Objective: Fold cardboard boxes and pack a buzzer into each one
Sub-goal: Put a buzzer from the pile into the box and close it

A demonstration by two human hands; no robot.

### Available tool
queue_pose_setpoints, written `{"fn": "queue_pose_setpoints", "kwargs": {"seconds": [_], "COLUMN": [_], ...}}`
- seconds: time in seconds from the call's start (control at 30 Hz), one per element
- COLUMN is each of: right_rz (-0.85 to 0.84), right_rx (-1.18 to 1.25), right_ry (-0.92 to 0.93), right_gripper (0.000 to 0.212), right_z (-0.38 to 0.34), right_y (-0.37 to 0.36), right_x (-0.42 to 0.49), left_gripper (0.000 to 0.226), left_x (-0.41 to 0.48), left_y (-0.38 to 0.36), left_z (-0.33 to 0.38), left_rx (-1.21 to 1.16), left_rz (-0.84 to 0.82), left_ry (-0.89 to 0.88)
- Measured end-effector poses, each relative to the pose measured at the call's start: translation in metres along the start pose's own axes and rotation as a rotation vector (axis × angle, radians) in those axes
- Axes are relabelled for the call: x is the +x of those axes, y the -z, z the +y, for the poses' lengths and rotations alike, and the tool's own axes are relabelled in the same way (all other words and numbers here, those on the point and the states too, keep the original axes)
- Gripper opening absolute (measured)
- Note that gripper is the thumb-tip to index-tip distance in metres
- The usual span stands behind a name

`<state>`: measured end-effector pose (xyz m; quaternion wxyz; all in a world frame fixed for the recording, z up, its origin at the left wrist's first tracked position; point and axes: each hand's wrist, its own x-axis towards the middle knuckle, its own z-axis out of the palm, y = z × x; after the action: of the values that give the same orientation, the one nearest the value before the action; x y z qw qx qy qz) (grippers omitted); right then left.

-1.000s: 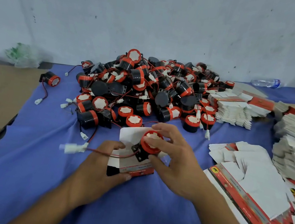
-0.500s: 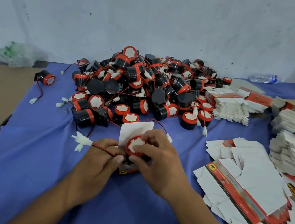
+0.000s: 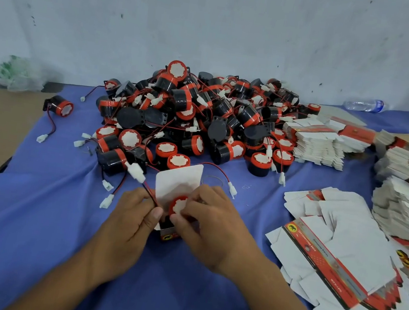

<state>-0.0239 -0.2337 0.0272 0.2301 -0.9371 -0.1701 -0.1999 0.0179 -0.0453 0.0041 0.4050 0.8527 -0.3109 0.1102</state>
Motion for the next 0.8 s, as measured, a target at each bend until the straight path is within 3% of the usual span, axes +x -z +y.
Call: {"fn": "queue_pose_setpoints", "kwargs": {"seconds": [0.13,0.27,0.33,0.4,0.5,0.67,0.8], "right_rz": [0.073,0.085,0.152,0.215,0.255,0.222,0.073], "right_rx": [0.294,0.587,0.639,0.584,0.341,0.297,0.23], "right_ry": [-0.043,-0.132,-0.148,-0.13,-0.07,-0.031,-0.172], "right_gripper": [0.024,0.027,0.019,0.009,0.012,0.014,0.022], "right_z": [-0.009,-0.021,-0.023,-0.019,-0.016,-0.018,-0.015], "right_y": [0.012,0.014,0.013,0.01,0.002,-0.005,-0.002], "right_x": [0.005,0.01,0.01,0.007,0.002,-0.001,-0.002], "left_gripper": [0.039,0.035,0.028,0.013,0.022,0.031,0.025], "left_x": [0.002,0.003,0.003,0.002,-0.001,-0.001,-0.001], "left_y": [0.001,0.007,0.008,0.006,0.003,-0.006,-0.008], "left_z": [0.002,0.009,0.013,0.015,0.015,0.022,0.025], "left_rx": [0.137,0.208,0.204,0.057,-0.128,-0.443,-0.57], "left_rz": [-0.075,-0.171,-0.193,-0.159,-0.012,0.078,0.091], "left_ry": [-0.163,-0.23,-0.215,-0.073,0.2,0.409,0.494]}}
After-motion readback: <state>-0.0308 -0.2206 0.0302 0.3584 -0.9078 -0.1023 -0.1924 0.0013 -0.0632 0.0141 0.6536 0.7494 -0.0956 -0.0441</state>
